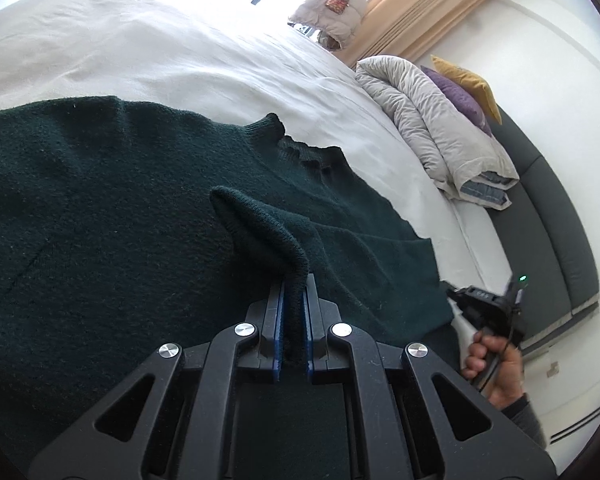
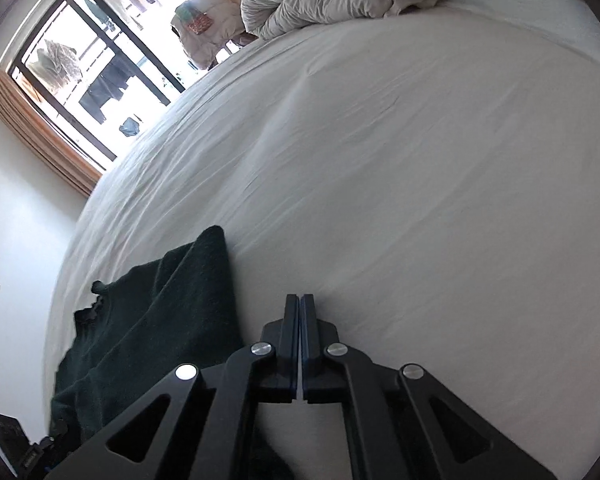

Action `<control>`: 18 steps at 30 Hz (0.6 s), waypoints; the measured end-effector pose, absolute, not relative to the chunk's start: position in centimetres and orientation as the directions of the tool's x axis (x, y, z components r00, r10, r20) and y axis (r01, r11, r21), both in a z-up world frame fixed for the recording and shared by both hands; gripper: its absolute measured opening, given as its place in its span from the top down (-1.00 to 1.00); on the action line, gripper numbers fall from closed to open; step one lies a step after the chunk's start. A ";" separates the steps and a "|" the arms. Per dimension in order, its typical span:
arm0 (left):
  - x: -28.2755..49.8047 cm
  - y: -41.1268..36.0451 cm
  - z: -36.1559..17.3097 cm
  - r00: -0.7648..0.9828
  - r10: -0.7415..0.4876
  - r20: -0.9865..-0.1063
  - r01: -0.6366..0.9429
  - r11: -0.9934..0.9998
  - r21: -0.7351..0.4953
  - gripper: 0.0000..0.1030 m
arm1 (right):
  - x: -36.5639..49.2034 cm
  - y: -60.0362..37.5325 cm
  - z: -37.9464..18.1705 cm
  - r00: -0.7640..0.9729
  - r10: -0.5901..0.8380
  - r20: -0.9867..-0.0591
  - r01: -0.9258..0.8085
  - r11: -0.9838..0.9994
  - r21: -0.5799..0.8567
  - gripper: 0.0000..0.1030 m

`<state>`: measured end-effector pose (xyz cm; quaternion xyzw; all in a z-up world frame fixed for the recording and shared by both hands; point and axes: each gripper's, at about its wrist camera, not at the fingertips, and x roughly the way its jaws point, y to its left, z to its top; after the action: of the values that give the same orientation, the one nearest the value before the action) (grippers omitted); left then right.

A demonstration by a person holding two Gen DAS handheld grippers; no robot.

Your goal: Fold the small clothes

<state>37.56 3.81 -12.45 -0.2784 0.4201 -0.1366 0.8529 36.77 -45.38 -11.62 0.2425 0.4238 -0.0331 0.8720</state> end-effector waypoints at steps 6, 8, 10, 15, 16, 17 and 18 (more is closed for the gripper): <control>37.2 5.5 -13.2 0.607 -0.456 -0.651 -0.039 0.801 -0.597 0.85 | 32.0 -40.5 -9.3 0.652 0.383 -0.654 0.098 0.813 0.574 -0.18; 37.2 5.6 -13.4 0.607 -0.457 -0.651 -0.049 0.795 -0.604 0.85 | 30.9 -38.0 -9.9 0.618 0.456 -0.640 0.061 0.784 0.618 -0.33; 37.0 5.6 -13.5 0.605 -0.445 -0.660 -0.050 0.806 -0.590 0.85 | 30.9 -37.1 -11.2 0.592 0.477 -0.650 0.103 0.755 0.648 -0.33; 37.1 5.6 -14.1 0.598 -0.433 -0.675 -0.052 0.819 -0.571 0.85 | 31.3 -39.5 -12.5 0.627 0.495 -0.601 0.206 0.639 0.741 -0.24; 37.2 5.6 -14.4 0.596 -0.431 -0.678 -0.053 0.821 -0.569 0.85 | 31.0 -39.8 -12.3 0.640 0.481 -0.598 0.226 0.627 0.746 -0.23; 37.2 5.6 -14.5 0.596 -0.430 -0.678 -0.055 0.820 -0.569 0.85 | 31.0 -40.6 -12.3 0.660 0.456 -0.597 0.247 0.618 0.746 -0.22; 37.3 5.7 -14.5 0.598 -0.428 -0.678 -0.060 0.819 -0.570 0.85 | 31.1 -41.3 -12.6 0.671 0.453 -0.587 0.251 0.606 0.755 -0.07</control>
<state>37.25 5.74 -14.53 -0.2802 0.4351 -0.1086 0.8488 31.08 -41.29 -12.58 0.4394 0.4007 0.0630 0.8015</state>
